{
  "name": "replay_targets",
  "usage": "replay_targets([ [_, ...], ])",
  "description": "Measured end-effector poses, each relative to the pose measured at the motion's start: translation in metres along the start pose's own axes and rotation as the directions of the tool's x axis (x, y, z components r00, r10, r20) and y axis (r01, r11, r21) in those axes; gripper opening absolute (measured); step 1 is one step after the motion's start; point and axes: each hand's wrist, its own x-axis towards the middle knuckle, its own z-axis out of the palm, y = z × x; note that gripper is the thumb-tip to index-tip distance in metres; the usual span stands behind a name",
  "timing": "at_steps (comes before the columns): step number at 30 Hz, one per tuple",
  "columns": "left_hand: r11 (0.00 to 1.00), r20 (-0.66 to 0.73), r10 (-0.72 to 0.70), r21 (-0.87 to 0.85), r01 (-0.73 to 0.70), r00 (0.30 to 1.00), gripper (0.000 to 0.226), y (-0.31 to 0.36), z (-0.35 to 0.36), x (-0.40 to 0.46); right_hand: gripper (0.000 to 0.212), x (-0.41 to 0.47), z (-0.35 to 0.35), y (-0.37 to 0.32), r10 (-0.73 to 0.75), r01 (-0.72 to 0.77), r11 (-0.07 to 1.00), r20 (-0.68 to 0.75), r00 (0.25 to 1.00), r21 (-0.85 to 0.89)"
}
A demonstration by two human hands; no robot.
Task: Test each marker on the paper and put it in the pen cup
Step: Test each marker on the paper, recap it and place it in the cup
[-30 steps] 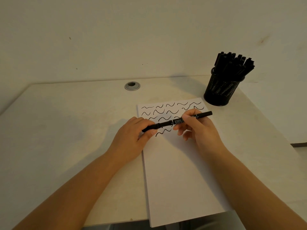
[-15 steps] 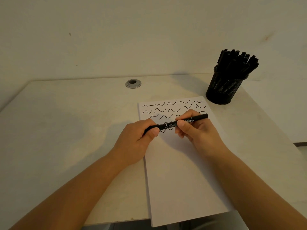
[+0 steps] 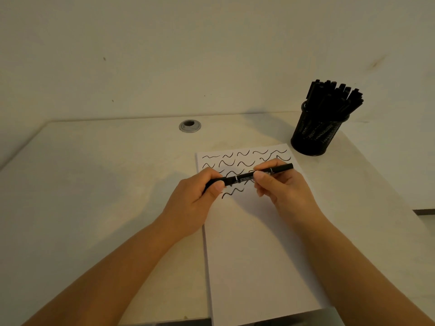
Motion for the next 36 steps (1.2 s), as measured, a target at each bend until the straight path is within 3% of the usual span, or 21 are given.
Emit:
replay_targets([
  [2,1.0,-0.026,0.01,0.016,-0.01,1.0,0.012,0.0,-0.004,0.002,0.02,0.003,-0.009,-0.006,0.044,-0.041,0.996,-0.044,0.998,0.082],
  [3,0.999,-0.041,0.02,0.036,-0.018,0.999,0.01,0.002,-0.006,0.004,0.022,0.003,-0.016,-0.011,0.045,-0.044,0.998,-0.031,0.999,0.036],
  [5,0.996,-0.069,0.036,0.082,-0.03,0.997,0.008,0.008,-0.009,0.011,0.021,0.007,-0.027,-0.02,0.039,-0.033,0.973,0.024,0.999,-0.229],
  [8,0.99,-0.079,0.051,0.134,-0.04,0.996,0.004,0.029,-0.009,0.03,0.013,0.012,-0.037,-0.036,-0.015,0.073,0.78,0.098,0.995,-0.622],
  [10,0.98,-0.067,0.098,0.18,-0.085,0.993,0.006,0.049,-0.005,0.046,0.003,0.013,-0.039,-0.048,-0.096,0.2,0.64,0.181,0.979,-0.742],
  [13,0.946,-0.014,0.188,0.272,-0.177,0.982,0.012,0.08,0.009,0.069,0.016,0.014,-0.045,-0.06,-0.213,0.391,0.313,0.337,0.917,-0.865],
  [14,0.927,0.012,0.221,0.309,-0.214,0.975,0.016,0.088,0.016,0.077,0.019,0.014,-0.048,-0.064,-0.241,0.424,0.267,0.366,0.899,-0.865],
  [17,0.888,0.032,0.319,0.34,-0.31,0.947,0.026,0.106,0.039,0.096,0.015,0.019,-0.067,-0.072,-0.308,0.439,0.375,0.337,0.89,-0.816],
  [19,0.918,-0.032,0.337,0.234,-0.32,0.941,0.026,0.109,0.054,0.109,0.01,0.025,-0.085,-0.077,-0.352,0.41,0.476,0.258,0.9,-0.778],
  [22,0.967,-0.085,0.251,0.065,-0.246,0.964,0.032,0.098,0.077,0.132,0.005,0.037,-0.117,-0.08,-0.358,0.266,0.657,0.018,0.934,-0.706],
  [25,0.997,-0.085,0.075,0.007,-0.075,0.994,0.056,0.074,0.101,0.155,0.024,0.05,-0.147,-0.082,-0.369,0.194,0.803,-0.214,0.905,-0.563],
  [29,0.998,0.007,-0.052,-0.025,0.053,0.999,0.089,0.05,0.129,0.177,0.028,0.062,-0.173,-0.092,-0.409,0.202,0.851,-0.369,0.835,-0.485],
  [36,0.978,-0.003,-0.104,-0.18,0.102,0.995,0.112,0.044,0.154,0.196,0.044,0.077,-0.183,-0.093,-0.465,0.25,0.86,-0.479,0.745,-0.446],
])
